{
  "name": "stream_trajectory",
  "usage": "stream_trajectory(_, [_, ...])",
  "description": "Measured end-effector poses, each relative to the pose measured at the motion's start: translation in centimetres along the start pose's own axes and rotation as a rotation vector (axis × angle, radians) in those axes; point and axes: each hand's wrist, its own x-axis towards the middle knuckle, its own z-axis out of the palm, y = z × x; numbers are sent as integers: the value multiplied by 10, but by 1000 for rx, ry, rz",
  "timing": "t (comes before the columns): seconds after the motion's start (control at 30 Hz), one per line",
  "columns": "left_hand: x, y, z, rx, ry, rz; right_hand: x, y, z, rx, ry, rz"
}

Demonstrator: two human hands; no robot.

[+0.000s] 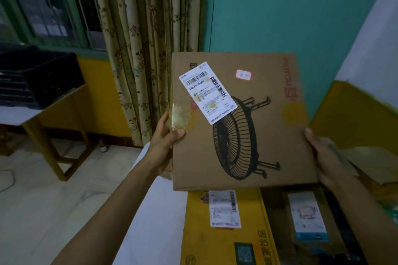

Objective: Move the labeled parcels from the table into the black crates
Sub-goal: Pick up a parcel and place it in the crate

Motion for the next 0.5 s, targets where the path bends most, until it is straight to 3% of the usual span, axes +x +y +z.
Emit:
stream_trajectory(0.1, [4, -2, -2, -137, 107, 3, -8, 17, 19, 214, 174, -106])
stream_trajectory(0.17, [7, -8, 3, -207, 130, 28, -13, 34, 41, 352, 266, -81])
stream_trajectory(0.33, [5, -28, 18, -265, 108, 85, -19, 61, 113, 363, 130, -17])
stream_trajectory(0.5, [-13, -43, 31, -231, -11, -55, -7, 47, 124, 349, 130, -73])
